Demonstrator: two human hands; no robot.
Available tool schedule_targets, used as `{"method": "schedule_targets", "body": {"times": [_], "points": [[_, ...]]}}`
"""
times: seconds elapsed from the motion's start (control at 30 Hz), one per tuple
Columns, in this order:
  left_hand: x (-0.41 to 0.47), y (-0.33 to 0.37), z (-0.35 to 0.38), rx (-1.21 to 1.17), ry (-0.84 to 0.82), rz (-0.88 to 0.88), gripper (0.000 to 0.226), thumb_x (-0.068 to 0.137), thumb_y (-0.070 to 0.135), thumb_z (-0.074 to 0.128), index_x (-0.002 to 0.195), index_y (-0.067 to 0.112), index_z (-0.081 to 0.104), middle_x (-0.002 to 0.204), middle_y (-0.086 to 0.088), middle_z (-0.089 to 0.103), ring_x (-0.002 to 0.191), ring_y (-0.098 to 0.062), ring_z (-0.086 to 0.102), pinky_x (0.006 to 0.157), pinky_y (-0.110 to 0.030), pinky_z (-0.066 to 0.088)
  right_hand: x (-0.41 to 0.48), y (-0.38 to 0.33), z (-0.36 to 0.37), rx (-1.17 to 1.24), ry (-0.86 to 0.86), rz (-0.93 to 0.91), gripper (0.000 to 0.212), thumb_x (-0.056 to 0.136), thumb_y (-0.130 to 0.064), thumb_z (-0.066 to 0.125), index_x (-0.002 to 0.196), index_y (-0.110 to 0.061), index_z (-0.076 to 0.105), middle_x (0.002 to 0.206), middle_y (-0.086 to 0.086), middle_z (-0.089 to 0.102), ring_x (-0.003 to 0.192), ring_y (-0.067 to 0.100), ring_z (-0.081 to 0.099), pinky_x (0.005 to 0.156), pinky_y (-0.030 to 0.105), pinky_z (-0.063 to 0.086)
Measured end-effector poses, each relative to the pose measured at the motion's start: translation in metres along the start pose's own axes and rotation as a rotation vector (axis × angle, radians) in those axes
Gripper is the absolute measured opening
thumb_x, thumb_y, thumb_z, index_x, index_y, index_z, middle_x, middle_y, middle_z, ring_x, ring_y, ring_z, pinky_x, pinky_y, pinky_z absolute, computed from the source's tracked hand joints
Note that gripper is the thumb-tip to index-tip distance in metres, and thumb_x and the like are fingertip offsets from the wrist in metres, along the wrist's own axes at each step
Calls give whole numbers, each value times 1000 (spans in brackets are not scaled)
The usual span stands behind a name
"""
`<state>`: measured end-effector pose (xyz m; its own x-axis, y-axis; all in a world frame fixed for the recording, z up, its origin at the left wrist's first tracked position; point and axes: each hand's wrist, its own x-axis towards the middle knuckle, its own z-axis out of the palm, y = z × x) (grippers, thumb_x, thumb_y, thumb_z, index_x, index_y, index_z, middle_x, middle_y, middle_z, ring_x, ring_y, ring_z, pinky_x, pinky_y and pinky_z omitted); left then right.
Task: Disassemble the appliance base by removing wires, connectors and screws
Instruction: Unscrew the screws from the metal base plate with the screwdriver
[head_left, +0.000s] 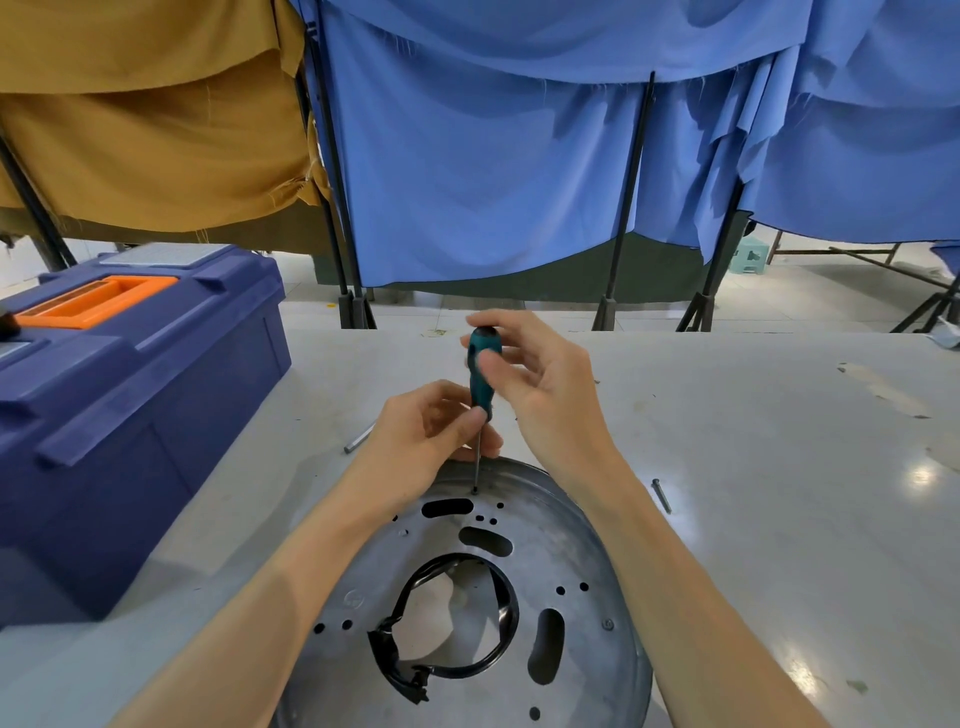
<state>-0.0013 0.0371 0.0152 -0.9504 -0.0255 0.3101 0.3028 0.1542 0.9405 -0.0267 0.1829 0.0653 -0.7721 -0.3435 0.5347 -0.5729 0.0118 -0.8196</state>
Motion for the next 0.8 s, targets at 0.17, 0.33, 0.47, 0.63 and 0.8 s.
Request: {"method": "schedule_targets", "body": {"times": [0.17,0.33,0.47,0.63,0.8], "points": [[-1,2,1,25,-34,25,27,86,28,60,109,14,59,82,-8,74,82,-27,72,77,-36,60,0,0,0,-92,38,-18,39,84,-8,72,115,-30,61,103,-6,62,91,6,60,83,23,54],[1,-3,0,19,-14,2,11,94,17,56,100,10,63,81,-10,74,79,-24,73,73,-29,58,-1,-1,-1,30,-12,18,36,90,1,60,121,-17,60,108,3,69,97,14,68,90,36,56],[0,-1,-1,72,-14,17,37,80,34,69,111,17,58,82,-10,73,79,-24,73,74,-34,59,-3,-1,3,-98,-4,-25,35,83,-20,74,116,-28,66,105,-5,64,91,8,59,86,29,53],[0,-3,1,39,-30,20,15,98,16,50,100,16,65,80,-6,73,79,-22,72,73,-31,58,0,-1,-3,8,38,24,41,88,3,62,122,-22,62,103,1,71,96,12,65,91,33,54],[0,1,0,107,-4,25,40,79,37,69,110,14,57,80,-8,73,77,-23,72,72,-31,59,-2,-3,2,-89,-17,-21,30,85,-17,72,112,-29,66,109,-4,59,97,7,57,88,24,51]]}}
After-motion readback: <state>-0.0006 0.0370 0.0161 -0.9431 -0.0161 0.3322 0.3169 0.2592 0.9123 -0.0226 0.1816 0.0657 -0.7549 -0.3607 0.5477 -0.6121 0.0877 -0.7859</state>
